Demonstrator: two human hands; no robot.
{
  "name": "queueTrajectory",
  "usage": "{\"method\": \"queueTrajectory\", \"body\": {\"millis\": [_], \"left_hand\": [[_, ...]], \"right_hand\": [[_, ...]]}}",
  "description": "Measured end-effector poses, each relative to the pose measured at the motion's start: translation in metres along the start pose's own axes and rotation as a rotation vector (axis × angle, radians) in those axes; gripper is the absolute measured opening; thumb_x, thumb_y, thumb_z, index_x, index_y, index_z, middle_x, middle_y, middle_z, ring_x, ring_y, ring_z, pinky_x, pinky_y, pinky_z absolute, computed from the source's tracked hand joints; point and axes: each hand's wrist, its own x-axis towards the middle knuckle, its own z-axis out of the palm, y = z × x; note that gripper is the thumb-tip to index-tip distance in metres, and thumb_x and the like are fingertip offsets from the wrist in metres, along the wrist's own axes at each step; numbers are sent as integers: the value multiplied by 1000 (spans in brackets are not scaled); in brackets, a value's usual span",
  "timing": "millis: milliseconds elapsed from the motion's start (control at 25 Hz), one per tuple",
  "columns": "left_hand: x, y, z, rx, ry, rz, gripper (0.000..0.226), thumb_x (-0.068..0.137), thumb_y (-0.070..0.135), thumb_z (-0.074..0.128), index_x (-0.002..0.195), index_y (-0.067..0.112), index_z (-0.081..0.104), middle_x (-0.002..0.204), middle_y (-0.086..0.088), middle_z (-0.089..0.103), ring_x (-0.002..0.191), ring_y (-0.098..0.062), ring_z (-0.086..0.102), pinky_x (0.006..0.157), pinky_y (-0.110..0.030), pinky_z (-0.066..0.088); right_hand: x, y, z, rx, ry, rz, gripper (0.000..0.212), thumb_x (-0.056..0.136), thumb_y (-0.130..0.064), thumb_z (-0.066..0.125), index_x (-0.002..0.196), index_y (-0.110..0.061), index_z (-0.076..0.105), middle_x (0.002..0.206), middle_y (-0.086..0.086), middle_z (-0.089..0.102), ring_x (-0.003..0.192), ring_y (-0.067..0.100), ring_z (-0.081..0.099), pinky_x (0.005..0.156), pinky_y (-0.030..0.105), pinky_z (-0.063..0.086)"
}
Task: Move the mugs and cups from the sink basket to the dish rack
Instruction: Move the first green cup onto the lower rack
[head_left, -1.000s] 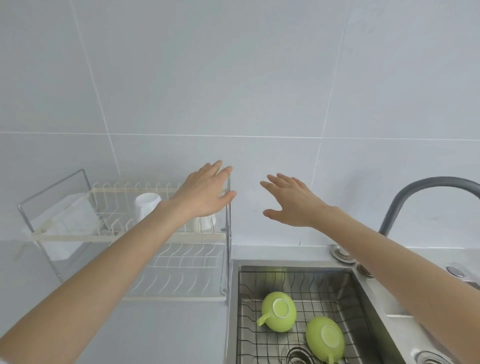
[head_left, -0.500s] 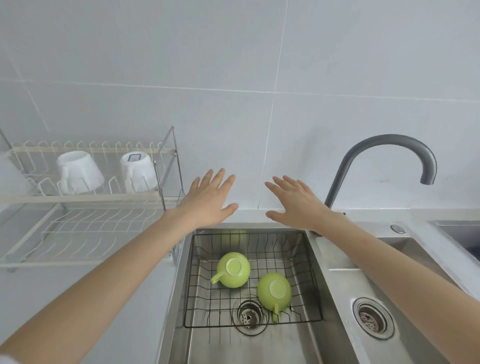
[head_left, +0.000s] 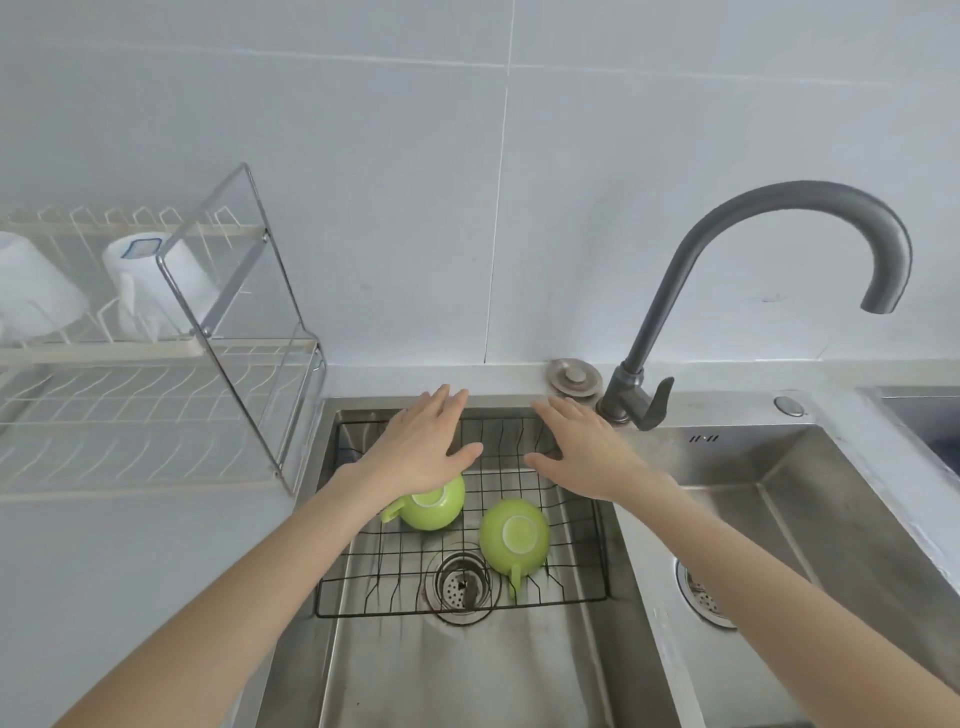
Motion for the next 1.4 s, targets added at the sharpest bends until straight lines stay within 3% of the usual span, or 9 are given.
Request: {"method": "queueTrajectory", "body": {"millis": [200, 520, 760, 880, 1000, 1120, 1400], "left_hand": [[24, -2, 52, -189, -115, -42, 68, 92, 40, 40, 145, 14, 7, 157, -9, 7, 145, -21, 10, 119, -38, 17], [57, -1, 132, -498, -266, -215, 63, 92, 32, 46, 143, 11, 17, 153, -9, 24, 141, -21, 24, 114, -31, 22], [78, -1, 176, -648, -277, -360, 54, 90, 25, 51, 138, 9, 30, 140, -9, 42, 133, -23, 37, 107, -28, 30], [85, -3, 193, -668, -287, -395, 47, 88, 20, 54, 131, 7, 39, 131, -11, 51, 122, -24, 47, 99, -25, 36], [89, -7, 208, -676, -281, -460, 60, 85, 27, 58, 136, 6, 34, 135, -14, 46, 122, -28, 48, 106, -36, 39], [91, -9, 218, -704, -212, -518, 59, 82, 25, 62, 132, 6, 39, 130, -18, 50, 116, -31, 52, 102, -44, 43], [87, -4, 211, -868, -164, -586, 54, 86, 16, 59, 135, 13, 36, 131, -10, 53, 118, -27, 52, 98, -30, 39]], "right_hand": [[19, 23, 50, 213, -117, 119, 70, 91, -35, 50, 148, -16, 16, 158, 10, 18, 147, 24, 13, 121, 38, 16], [36, 53, 127, 552, -263, 323, 67, 94, -33, 48, 148, -10, 15, 154, 11, 26, 141, 26, 29, 112, 32, 27], [52, 64, 170, 639, -295, 410, 60, 95, -22, 46, 147, -13, 17, 148, 14, 32, 134, 32, 35, 106, 31, 32], [54, 70, 186, 657, -288, 424, 60, 96, -21, 43, 148, -15, 14, 152, 13, 27, 138, 29, 32, 110, 33, 30], [56, 74, 195, 647, -279, 430, 60, 96, -21, 42, 148, -18, 12, 154, 10, 23, 139, 27, 30, 110, 34, 30], [56, 74, 197, 639, -244, 403, 60, 97, -23, 42, 148, -19, 11, 155, 8, 23, 140, 25, 29, 109, 31, 30], [52, 68, 191, 647, -171, 429, 53, 98, -24, 40, 147, -20, 22, 153, 5, 33, 135, 25, 39, 106, 29, 34]]}}
